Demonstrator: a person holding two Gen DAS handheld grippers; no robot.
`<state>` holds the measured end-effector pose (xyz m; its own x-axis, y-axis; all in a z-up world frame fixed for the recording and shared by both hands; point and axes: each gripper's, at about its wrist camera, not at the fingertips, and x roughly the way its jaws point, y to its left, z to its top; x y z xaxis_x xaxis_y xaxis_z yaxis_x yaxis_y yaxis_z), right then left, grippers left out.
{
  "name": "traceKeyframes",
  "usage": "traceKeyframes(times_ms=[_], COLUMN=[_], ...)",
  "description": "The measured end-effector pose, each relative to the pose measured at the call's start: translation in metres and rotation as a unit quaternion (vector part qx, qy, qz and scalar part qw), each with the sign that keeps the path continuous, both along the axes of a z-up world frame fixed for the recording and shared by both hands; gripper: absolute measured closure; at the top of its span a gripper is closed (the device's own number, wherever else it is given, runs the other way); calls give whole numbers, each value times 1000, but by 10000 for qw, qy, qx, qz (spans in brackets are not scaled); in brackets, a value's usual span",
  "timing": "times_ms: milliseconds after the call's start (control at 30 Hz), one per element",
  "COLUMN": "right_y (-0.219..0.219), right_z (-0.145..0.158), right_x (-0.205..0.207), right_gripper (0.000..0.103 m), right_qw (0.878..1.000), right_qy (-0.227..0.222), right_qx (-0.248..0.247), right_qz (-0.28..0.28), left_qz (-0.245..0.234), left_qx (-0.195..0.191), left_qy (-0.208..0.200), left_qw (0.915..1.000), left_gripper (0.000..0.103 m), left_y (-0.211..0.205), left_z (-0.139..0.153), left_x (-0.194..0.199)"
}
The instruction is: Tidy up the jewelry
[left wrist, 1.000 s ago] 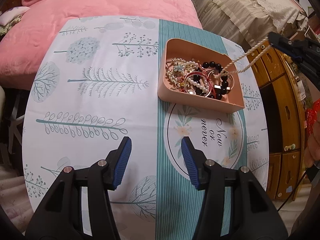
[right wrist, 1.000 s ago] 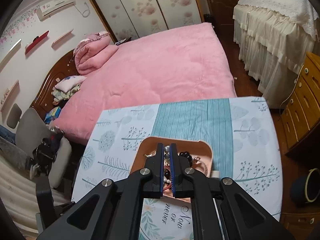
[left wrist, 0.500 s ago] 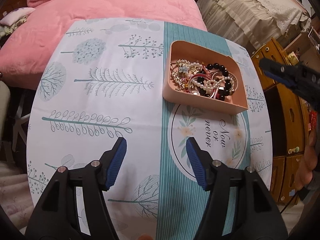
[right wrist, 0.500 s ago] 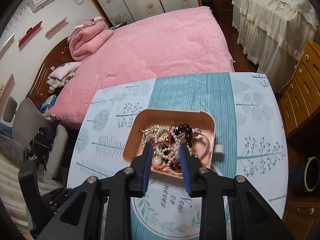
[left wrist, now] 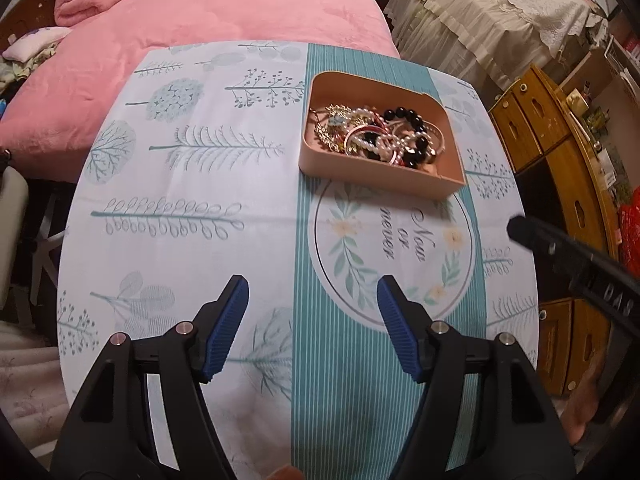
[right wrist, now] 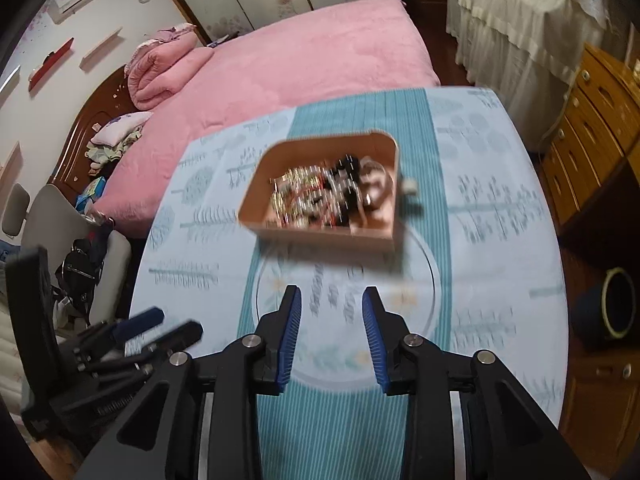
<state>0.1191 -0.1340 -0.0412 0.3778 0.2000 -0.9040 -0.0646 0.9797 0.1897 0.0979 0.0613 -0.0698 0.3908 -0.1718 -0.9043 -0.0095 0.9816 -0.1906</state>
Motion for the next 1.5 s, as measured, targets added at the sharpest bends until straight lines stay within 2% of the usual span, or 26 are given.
traceKeyframes(times_ms=[367,533,833,1167,1500], right_y=[-2,-1,11,5,1], right_z=[29,52,78,76,77], right_x=[-87,-117,-148,-156,-159], right_gripper=[62,35,33,33,27], right_qw=[10000,9999,9993,9991,9991], right_qy=[66,-5,-250,-186,-194], right_qx=[34,17,-250,-317,-319], right_qz=[-28,-147,-105,-200,-182], left_qz=[69,51,99,-2,90], left_qx=[342,397,511,634,670], left_qy=[-223,-461,-775,-885,-899], left_qw=[9991,9981,9956,9941,9937], left_gripper=[38,38,38,38,38], left_y=[-12,-19,-26,-41,-43], left_z=[34,57,87,97,99], left_x=[-72,-97,-119,-140,-146])
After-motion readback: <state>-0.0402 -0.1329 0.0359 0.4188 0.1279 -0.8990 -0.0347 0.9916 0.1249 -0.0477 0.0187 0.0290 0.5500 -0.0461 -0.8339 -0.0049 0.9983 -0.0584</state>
